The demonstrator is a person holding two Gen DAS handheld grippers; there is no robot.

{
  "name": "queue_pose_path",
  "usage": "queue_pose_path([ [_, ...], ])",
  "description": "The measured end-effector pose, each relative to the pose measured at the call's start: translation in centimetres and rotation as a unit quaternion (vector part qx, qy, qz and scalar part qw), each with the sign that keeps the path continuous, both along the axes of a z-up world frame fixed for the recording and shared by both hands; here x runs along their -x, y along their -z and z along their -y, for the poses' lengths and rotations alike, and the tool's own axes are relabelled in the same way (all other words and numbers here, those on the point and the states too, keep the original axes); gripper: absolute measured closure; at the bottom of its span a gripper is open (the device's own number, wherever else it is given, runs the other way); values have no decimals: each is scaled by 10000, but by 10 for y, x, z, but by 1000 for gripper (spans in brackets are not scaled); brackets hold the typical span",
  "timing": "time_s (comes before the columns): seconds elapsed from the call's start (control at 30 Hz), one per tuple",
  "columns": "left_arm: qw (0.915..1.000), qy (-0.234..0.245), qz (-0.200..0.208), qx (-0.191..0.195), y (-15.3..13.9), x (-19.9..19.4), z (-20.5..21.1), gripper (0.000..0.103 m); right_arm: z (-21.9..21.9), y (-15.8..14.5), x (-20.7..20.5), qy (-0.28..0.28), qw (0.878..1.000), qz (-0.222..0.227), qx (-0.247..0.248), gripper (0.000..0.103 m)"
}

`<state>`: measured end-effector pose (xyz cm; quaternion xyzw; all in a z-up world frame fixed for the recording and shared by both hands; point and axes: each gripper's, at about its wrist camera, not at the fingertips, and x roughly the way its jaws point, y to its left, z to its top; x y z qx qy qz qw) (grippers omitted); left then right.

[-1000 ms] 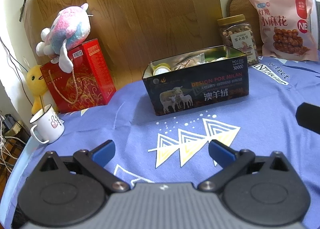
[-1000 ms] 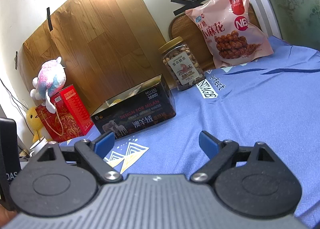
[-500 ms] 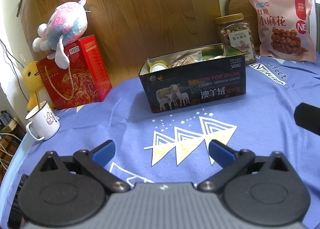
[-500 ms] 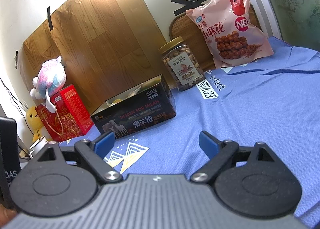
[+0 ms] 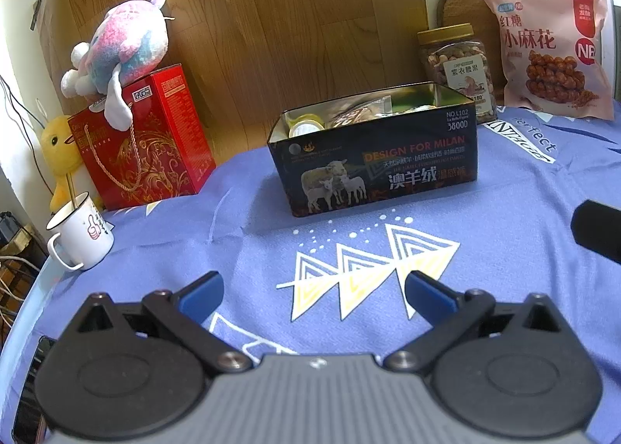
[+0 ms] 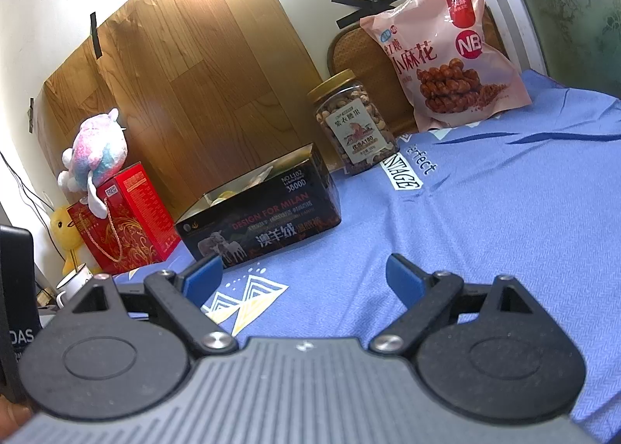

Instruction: Organize snacks

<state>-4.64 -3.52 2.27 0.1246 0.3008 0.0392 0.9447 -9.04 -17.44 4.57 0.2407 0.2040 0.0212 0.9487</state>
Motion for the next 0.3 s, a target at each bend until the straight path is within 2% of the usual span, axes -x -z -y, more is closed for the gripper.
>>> queue_pose_path([
  [0.3, 9999, 109, 51, 86, -2, 2, -1, 0, 0, 2, 1, 4, 10000, 4, -1, 10],
])
